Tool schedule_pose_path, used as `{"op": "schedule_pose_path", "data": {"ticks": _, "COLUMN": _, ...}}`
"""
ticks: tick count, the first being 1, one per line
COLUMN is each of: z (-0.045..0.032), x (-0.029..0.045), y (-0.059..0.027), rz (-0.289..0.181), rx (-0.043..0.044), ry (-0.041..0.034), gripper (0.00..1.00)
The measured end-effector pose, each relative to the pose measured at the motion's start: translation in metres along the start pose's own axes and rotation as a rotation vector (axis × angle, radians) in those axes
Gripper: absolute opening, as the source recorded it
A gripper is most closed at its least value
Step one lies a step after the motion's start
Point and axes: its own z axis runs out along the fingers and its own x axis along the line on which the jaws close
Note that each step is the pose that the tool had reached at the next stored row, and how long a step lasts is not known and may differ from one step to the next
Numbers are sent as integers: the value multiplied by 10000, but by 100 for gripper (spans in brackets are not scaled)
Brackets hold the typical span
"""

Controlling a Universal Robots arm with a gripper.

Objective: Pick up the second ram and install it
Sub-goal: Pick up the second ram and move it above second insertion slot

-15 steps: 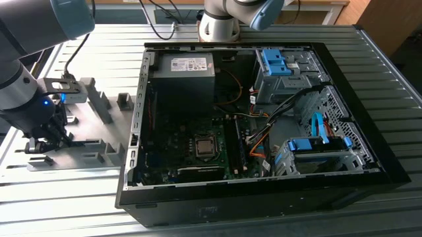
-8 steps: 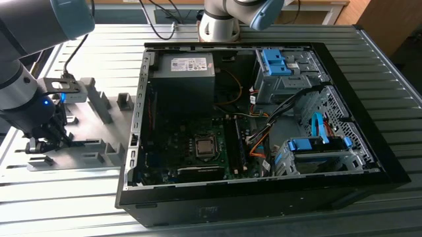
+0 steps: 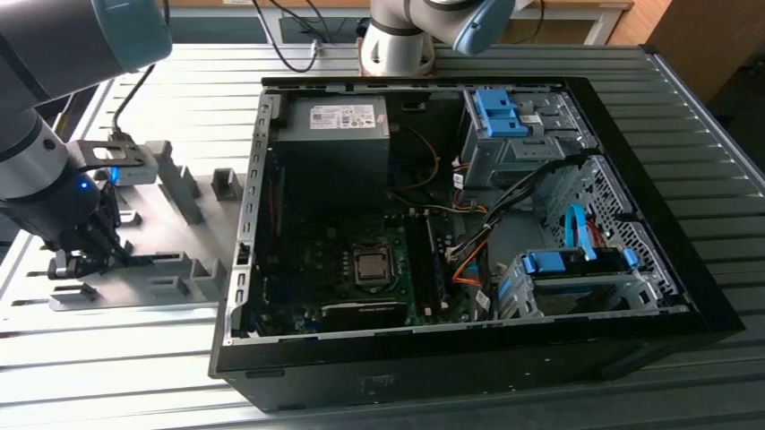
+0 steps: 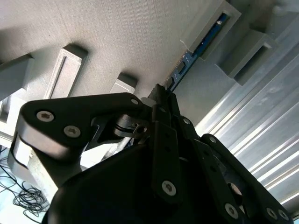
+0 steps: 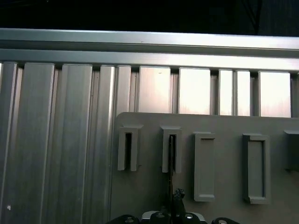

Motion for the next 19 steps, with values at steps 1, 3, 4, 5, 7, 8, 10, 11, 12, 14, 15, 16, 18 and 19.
{"op": "schedule_pose_path", "data": {"ticks": 1, "z": -8, "x": 0, "y": 0, "rz": 0, "rx": 0, "ry": 0, "gripper": 14}}
{"op": "schedule_pose_path", "data": {"ticks": 3, "z": -42, "x": -1, "y": 1, "rz": 0, "rx": -1, "ry": 1, "gripper": 14}}
{"op": "schedule_pose_path", "data": {"ticks": 4, "z": -62, "x": -2, "y": 2, "rz": 0, "rx": 0, "ry": 0, "gripper": 14}}
{"op": "schedule_pose_path", "data": {"ticks": 5, "z": -80, "x": -2, "y": 3, "rz": 1, "rx": -1, "ry": 1, "gripper": 14}}
{"op": "schedule_pose_path", "data": {"ticks": 7, "z": -120, "x": -3, "y": 4, "rz": 0, "rx": -1, "ry": 1, "gripper": 14}}
{"op": "schedule_pose_path", "data": {"ticks": 8, "z": -141, "x": -3, "y": 4, "rz": 0, "rx": -2, "ry": 2, "gripper": 14}}
{"op": "schedule_pose_path", "data": {"ticks": 10, "z": -185, "x": -5, "y": 5, "rz": 0, "rx": -1, "ry": 1, "gripper": 14}}
{"op": "schedule_pose_path", "data": {"ticks": 11, "z": -208, "x": -5, "y": 6, "rz": 0, "rx": -2, "ry": 1, "gripper": 14}}
{"op": "schedule_pose_path", "data": {"ticks": 12, "z": -230, "x": -6, "y": 7, "rz": 0, "rx": -2, "ry": 1, "gripper": 14}}
{"op": "schedule_pose_path", "data": {"ticks": 14, "z": -278, "x": -7, "y": 8, "rz": 0, "rx": -2, "ry": 2, "gripper": 14}}
{"op": "schedule_pose_path", "data": {"ticks": 15, "z": -301, "x": -8, "y": 9, "rz": 0, "rx": -2, "ry": 2, "gripper": 14}}
{"op": "schedule_pose_path", "data": {"ticks": 16, "z": -325, "x": -9, "y": 9, "rz": 0, "rx": -1, "ry": 1, "gripper": 14}}
{"op": "schedule_pose_path", "data": {"ticks": 18, "z": -372, "x": -10, "y": 10, "rz": 0, "rx": -2, "ry": 1, "gripper": 14}}
{"op": "schedule_pose_path", "data": {"ticks": 19, "z": -395, "x": -10, "y": 11, "rz": 0, "rx": -2, "ry": 1, "gripper": 14}}
